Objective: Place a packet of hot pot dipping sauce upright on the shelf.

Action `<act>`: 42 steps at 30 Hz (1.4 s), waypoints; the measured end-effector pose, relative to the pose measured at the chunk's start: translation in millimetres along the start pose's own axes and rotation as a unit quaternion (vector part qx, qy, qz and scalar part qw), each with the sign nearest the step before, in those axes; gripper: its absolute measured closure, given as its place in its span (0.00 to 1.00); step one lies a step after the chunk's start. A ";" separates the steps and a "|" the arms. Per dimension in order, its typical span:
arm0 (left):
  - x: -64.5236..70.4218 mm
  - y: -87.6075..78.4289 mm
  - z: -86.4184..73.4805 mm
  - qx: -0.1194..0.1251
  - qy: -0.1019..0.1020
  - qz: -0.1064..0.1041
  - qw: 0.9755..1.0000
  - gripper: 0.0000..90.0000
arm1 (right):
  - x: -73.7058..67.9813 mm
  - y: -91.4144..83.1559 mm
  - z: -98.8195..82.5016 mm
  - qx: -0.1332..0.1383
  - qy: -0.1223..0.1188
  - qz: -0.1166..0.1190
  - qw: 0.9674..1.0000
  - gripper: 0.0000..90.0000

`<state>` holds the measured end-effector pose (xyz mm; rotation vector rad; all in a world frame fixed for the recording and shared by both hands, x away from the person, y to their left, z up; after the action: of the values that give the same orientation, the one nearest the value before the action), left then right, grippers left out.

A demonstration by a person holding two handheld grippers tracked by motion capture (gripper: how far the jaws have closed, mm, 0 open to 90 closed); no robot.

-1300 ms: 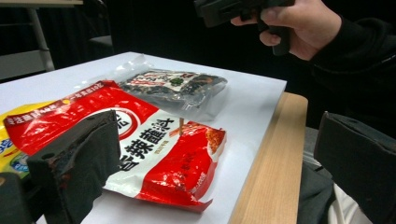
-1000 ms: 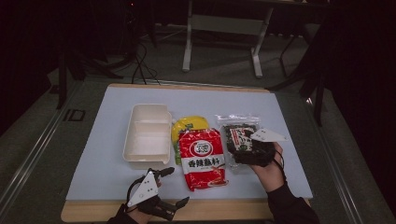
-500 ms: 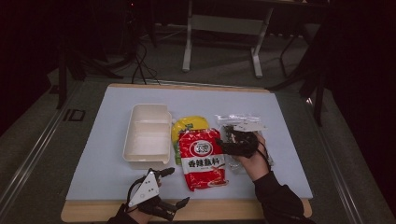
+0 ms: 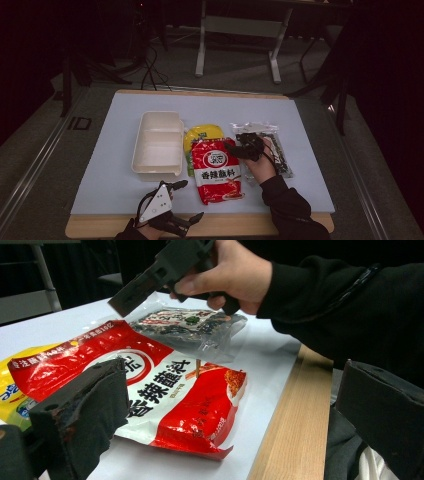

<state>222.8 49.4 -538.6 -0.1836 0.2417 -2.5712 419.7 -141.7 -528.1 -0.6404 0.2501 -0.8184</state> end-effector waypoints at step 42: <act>-2.1 -0.4 1.1 0.001 -0.002 0.013 1.000 0.02 | 21.6 18.5 3.5 -0.085 -0.049 0.008 0.995 0.99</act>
<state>224.5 50.7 -537.6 -0.1836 0.2390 -2.5453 446.7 -146.8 -536.1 -0.8358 0.2362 -0.7536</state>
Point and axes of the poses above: each handheld gripper's, and its own axes: y roughly forward along the jaws, z roughly out of its top, x roughly to its right, the point moved 6 cm from there along y, roughly forward along the jaws, and after that the axes turned 4 degrees about -y, right-handed, at the moved point
